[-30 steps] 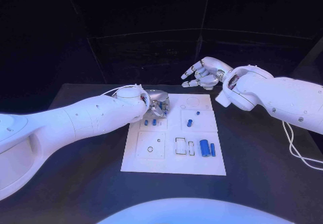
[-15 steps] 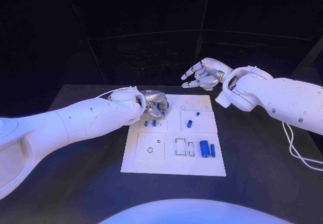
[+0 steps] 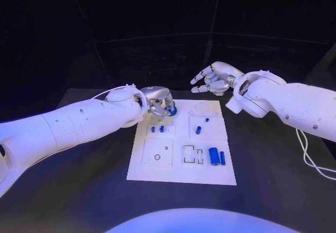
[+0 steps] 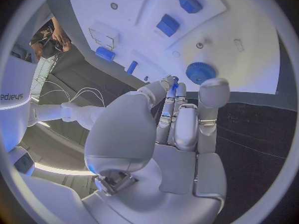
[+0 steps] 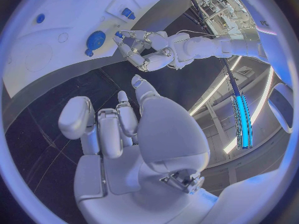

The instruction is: Assemble the parts on the task board

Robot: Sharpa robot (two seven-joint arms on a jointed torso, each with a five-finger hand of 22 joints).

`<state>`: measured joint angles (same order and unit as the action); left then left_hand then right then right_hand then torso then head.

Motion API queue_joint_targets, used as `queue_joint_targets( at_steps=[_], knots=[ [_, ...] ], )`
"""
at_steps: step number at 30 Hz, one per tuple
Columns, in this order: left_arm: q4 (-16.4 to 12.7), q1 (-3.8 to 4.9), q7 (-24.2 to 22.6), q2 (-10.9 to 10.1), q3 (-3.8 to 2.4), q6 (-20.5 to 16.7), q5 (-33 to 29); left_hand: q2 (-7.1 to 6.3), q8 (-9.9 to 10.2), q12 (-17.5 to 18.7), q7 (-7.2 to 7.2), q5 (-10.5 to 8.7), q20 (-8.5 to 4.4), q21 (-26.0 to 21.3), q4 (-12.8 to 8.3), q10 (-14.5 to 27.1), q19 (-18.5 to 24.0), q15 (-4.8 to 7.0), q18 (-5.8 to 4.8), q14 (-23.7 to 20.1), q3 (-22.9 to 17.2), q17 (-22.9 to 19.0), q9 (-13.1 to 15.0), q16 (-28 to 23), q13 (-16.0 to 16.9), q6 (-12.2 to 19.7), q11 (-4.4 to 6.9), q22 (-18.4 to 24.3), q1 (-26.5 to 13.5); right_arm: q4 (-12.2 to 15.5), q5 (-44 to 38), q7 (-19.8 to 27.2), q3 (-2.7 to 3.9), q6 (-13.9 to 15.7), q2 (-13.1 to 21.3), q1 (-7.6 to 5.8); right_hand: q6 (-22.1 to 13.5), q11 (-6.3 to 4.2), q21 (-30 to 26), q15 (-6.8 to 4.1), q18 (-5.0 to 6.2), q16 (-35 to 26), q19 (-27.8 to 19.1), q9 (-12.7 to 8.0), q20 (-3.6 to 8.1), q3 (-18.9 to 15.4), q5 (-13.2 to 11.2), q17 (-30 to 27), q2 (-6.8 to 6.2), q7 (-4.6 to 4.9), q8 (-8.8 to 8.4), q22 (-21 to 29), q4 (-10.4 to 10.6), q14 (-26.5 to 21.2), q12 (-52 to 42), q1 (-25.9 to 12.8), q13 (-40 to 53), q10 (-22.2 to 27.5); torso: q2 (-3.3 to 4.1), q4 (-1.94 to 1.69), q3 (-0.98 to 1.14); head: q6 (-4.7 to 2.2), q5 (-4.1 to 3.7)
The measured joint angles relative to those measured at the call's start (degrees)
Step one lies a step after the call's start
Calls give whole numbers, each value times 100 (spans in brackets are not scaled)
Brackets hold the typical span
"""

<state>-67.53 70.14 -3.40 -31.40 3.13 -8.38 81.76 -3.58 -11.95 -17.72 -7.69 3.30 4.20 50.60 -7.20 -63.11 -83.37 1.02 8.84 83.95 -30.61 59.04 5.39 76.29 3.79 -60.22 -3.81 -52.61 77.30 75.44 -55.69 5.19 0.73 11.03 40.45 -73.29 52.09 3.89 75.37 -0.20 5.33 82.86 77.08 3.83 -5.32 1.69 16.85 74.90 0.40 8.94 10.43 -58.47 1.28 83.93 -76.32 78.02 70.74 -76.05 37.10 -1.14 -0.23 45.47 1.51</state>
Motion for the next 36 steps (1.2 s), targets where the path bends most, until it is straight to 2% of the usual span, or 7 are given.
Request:
queue_joint_targets(
  at_steps=[7,11,18,36],
  knots=[
    [-31,-4,51,-229,-17,45,-16,-27,0,3,0,0,0,0,0,-6,0,0,0,0,0,-7,0,0,-1,0,-6,-12,-27,0,0,0,0,0,11,0,0,0,0,0,0,0,0,0,0,0,0,0,0,0,0,0,0,0,0,0,0,0,7,5,-1,1,15],
    [6,-53,74,-267,-20,91,-30,-30,0,26,-20,0,0,0,0,-6,0,0,0,0,0,-11,-3,0,-1,-19,-6,-12,-30,-3,0,1,0,0,10,1,0,0,0,0,0,0,0,0,0,0,0,3,0,0,0,0,0,0,0,0,0,0,8,8,-4,2,26],
    [106,-161,96,-266,-18,173,-54,-32,20,27,-20,0,0,0,0,-6,0,0,0,0,1,-13,-4,0,-2,-19,-7,-12,-32,-3,0,3,0,-1,7,1,0,0,0,0,0,0,0,0,0,0,0,4,0,0,0,-1,0,0,0,0,0,0,10,19,-4,2,37],
    [203,-218,184,-229,-19,407,-74,-46,35,43,-20,0,0,22,0,-26,1,-1,0,0,2,-18,-9,0,-5,-19,14,-20,-46,-1,0,6,0,-1,12,3,0,0,0,0,0,0,0,0,0,0,34,3,0,0,0,-1,0,0,0,0,1,0,10,22,3,19,29]
  ],
)
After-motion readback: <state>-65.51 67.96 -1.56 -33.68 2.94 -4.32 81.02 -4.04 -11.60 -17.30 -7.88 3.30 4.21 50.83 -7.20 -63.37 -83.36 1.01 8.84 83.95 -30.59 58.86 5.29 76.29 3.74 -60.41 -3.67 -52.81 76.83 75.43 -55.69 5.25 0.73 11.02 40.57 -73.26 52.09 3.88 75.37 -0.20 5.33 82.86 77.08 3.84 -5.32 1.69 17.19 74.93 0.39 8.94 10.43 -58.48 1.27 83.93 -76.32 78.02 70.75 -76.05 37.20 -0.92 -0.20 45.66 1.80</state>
